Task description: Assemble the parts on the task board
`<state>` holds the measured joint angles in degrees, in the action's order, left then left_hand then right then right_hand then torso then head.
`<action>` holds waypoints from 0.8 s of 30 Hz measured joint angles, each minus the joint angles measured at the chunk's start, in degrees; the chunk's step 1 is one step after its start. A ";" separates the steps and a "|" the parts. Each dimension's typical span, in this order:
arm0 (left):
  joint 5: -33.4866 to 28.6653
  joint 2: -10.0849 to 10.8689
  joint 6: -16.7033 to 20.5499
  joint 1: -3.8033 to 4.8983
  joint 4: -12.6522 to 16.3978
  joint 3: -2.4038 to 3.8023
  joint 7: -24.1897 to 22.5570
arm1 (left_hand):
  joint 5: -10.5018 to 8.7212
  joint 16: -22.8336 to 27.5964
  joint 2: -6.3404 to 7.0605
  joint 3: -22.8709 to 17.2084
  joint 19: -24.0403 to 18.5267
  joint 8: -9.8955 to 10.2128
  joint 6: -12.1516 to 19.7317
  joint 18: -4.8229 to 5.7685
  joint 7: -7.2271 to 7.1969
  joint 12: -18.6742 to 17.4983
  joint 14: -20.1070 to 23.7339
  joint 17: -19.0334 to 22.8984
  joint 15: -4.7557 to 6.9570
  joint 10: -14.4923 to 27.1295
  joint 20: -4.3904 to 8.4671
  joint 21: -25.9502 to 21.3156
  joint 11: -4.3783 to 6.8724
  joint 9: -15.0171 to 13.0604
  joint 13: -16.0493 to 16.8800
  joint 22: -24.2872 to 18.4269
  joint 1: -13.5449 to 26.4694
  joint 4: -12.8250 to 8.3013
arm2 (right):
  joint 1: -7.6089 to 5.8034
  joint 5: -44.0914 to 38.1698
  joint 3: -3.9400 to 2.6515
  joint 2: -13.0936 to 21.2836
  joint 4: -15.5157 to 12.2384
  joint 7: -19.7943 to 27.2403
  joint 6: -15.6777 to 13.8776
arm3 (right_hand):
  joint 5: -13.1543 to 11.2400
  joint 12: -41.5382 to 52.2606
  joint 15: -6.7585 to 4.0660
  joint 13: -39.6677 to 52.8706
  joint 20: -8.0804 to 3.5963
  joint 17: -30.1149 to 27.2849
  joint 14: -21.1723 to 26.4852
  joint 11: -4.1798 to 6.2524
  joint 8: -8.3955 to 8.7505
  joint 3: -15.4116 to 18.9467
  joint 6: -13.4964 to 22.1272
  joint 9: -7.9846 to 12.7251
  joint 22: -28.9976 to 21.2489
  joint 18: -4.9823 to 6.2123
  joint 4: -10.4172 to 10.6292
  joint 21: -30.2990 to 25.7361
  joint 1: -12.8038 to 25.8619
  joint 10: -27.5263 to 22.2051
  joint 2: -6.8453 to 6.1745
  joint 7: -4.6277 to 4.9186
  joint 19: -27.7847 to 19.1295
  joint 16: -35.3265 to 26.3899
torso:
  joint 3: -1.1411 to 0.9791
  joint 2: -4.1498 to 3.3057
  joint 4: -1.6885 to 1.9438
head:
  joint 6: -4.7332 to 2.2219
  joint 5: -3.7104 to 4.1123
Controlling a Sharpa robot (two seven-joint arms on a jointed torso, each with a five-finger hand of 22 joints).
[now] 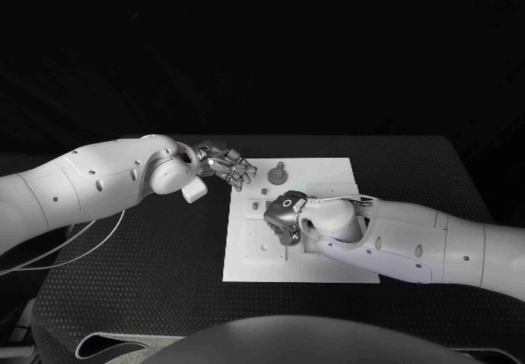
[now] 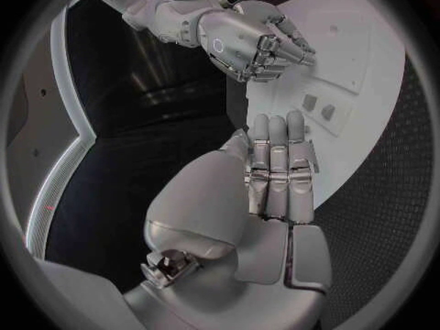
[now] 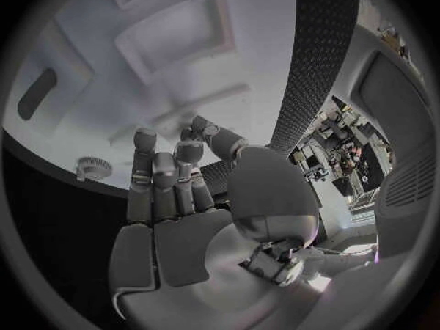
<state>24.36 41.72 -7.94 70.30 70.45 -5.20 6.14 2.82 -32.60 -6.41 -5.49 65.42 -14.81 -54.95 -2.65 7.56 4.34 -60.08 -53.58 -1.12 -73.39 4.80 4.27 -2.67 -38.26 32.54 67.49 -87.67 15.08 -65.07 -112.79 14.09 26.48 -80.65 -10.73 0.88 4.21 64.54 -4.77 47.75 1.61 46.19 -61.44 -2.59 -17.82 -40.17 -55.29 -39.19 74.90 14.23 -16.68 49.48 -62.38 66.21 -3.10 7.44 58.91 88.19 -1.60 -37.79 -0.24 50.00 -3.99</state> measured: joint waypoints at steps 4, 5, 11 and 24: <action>0.00 0.00 0.00 0.00 0.00 0.00 0.01 | 0.00 0.00 0.00 0.00 0.00 0.00 0.00 0.01 0.00 0.00 0.00 0.00 0.00 0.00 0.00 0.00 0.00 0.00 0.00 0.00 0.00 0.00 | 0.00 0.06 -0.01 -0.04 0.09 0.04 0.00 | 0.00 0.00 0.00 0.00 0.04 -0.06 0.00 0.00 0.19 0.00 0.00 -0.04 0.00 0.00 0.00 0.00 0.00 0.00 0.00 0.00 -0.05 0.00 | -0.01 0.01 -0.04 | 0.00 0.00; 0.00 -0.01 -0.01 0.00 0.00 0.00 0.01 | 0.00 0.00 0.00 0.00 0.00 0.00 0.00 0.01 0.00 0.00 0.00 0.00 0.00 0.00 0.00 0.00 0.00 0.00 0.00 0.00 0.00 0.00 | 0.00 0.08 -0.02 -0.06 0.12 0.04 -0.02 | 0.00 0.00 0.00 -0.04 0.05 -0.05 0.00 0.00 0.19 0.00 0.00 -0.04 0.00 0.00 0.00 0.00 0.00 0.00 0.00 0.00 -0.05 0.00 | -0.01 0.01 -0.05 | 0.00 0.00; 0.00 0.02 -0.02 0.00 0.00 0.00 0.01 | 0.00 0.00 0.00 0.01 0.00 0.00 0.00 0.02 0.00 0.00 0.00 0.00 0.00 0.00 0.00 0.00 0.00 0.00 -0.01 0.00 0.00 0.01 | -0.03 0.76 -0.03 -0.02 0.34 -0.07 -0.61 | 0.06 0.00 -0.01 -0.30 0.05 -0.22 -0.01 0.00 2.09 0.25 0.00 0.58 0.00 0.00 0.25 -0.64 0.86 0.00 -2.47 0.00 -0.05 -0.62 | -0.02 0.01 -0.05 | 0.00 0.01; 0.00 0.07 -0.07 0.01 0.02 0.00 0.03 | 0.00 0.00 0.00 0.00 0.00 0.00 0.00 0.04 0.00 0.00 0.00 -0.01 0.00 0.00 0.00 0.00 0.00 0.00 -0.01 0.04 0.00 0.31 | 0.04 1.83 0.03 0.50 0.49 -1.09 -3.08 | 0.23 0.40 0.67 -0.36 0.77 -0.22 1.44 0.74 5.70 -0.62 4.25 2.39 0.00 0.82 2.70 -1.67 1.28 -1.95 -7.02 1.12 -0.38 -0.93 | -0.06 0.02 -0.08 | -0.05 0.03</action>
<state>24.36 41.79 -8.01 70.31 70.47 -5.20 6.18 2.82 -32.60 -6.41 -5.50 65.42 -14.81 -54.95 -2.60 7.56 4.34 -60.08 -53.59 -1.13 -73.39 4.80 4.27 -2.67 -38.26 32.52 67.53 -87.67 15.39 -65.02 -110.97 14.12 26.98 -80.16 -11.81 -2.19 4.44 64.94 -4.10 47.38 2.38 45.97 -60.00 -1.84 -12.12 -40.79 -51.04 -36.80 74.90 15.05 -13.99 47.82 -61.10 64.26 -10.12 8.55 58.53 87.26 -1.66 -37.77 -0.32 49.95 -3.97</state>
